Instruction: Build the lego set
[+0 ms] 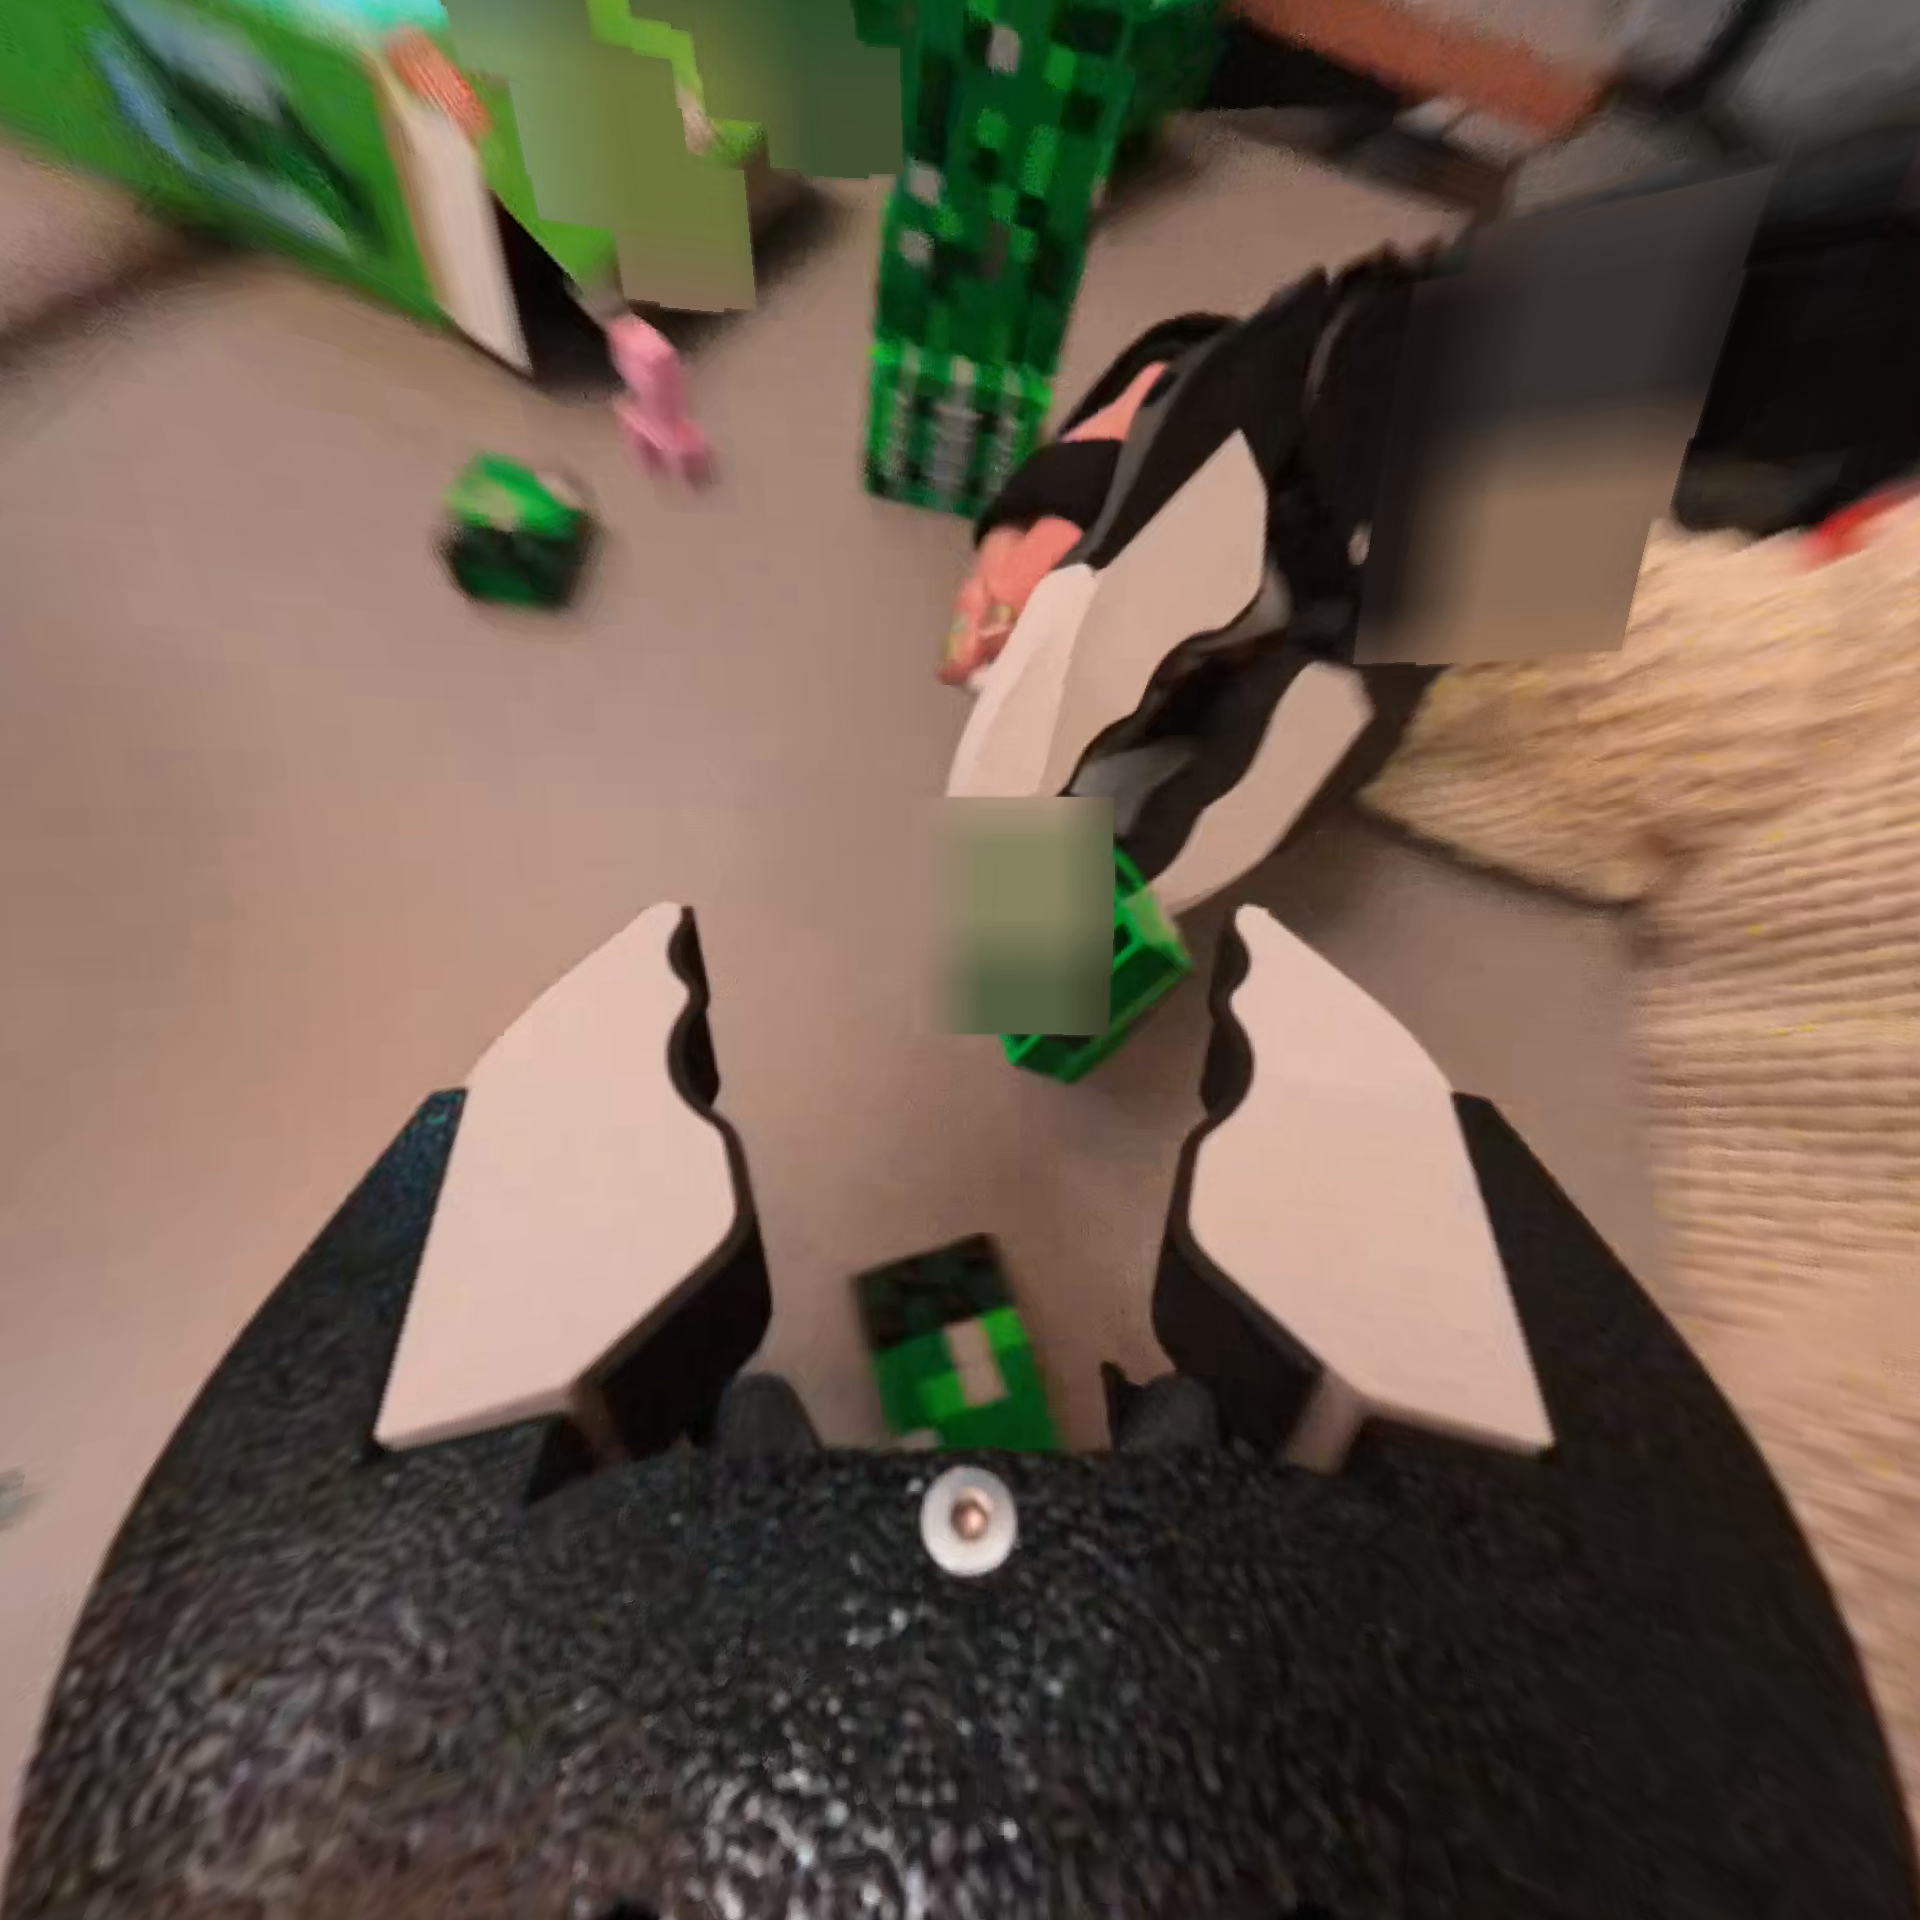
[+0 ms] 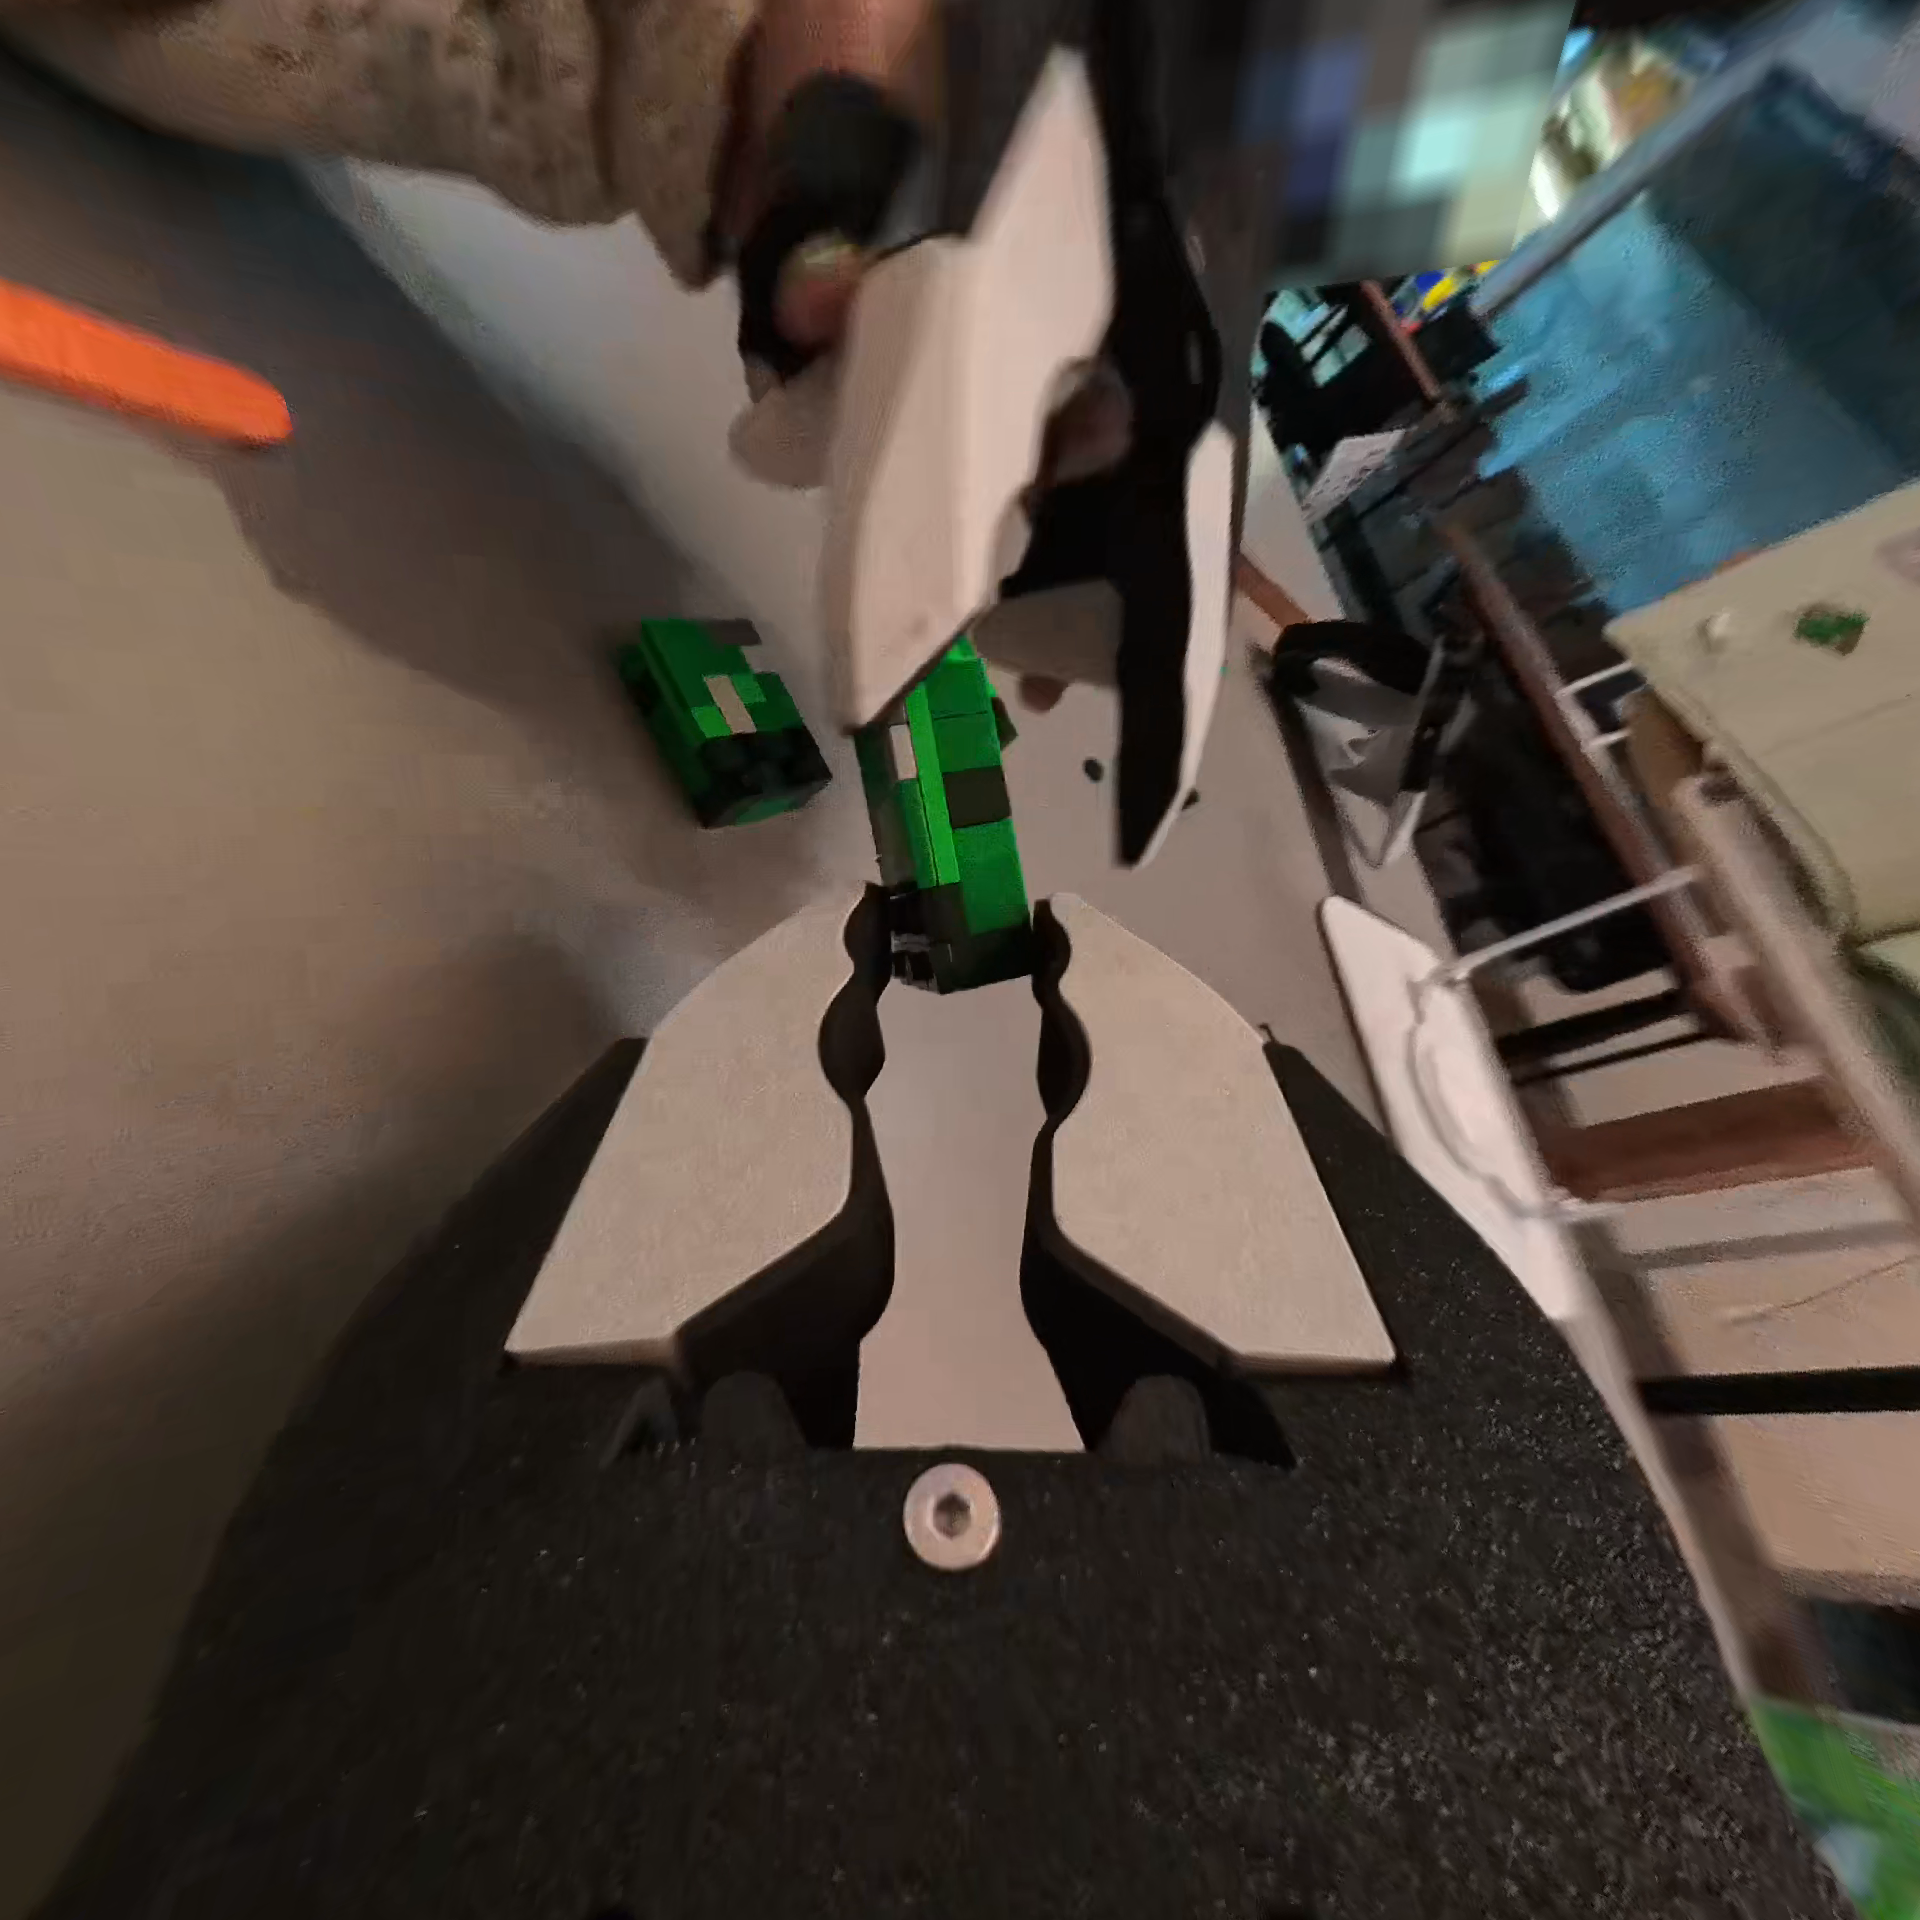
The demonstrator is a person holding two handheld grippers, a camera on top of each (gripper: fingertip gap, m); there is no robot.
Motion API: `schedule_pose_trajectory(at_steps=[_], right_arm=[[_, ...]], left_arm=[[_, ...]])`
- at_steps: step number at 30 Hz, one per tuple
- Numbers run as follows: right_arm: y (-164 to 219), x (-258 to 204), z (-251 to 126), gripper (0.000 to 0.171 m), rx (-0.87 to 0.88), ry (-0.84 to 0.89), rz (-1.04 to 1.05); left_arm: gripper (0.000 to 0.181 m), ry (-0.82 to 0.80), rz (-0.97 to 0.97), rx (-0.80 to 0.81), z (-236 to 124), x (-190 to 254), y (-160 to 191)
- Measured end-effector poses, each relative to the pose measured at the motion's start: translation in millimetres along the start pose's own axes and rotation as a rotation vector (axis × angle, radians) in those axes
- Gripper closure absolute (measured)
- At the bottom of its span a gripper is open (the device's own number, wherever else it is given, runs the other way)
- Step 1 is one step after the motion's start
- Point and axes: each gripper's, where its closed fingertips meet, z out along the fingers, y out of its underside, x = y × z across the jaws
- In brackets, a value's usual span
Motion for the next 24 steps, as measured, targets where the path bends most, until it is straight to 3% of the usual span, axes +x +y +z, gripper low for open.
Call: schedule_pose_trajectory(at_steps=[2,5,9,16,21,24], right_arm=[[1,1,-5,0.145,0.006,-0.063,0.148],[3,-1,-12,0.146,0.026,-0.155,0.325],[9,-8,-17,0.146,0.014,-0.255,0.445],[9,-25,-14,0.147,-0.017,-0.365,0.495],[10,-26,-15,0.148,-0.012,-0.390,0.533],[8,-23,-18,0.148,0.013,-0.393,0.561]], left_arm=[[0.089,-0.232,0.314,0.002,-4,-5,-6],[0.084,-0.490,0.773,-0.124,-5,-4,-5],[0.085,-0.606,1.244,-0.232,6,8,-1],[0.111,-0.550,1.419,-0.172,15,27,1],[0.115,-0.511,1.429,-0.210,19,24,8],[0.132,-0.520,1.451,-0.205,21,23,6]])
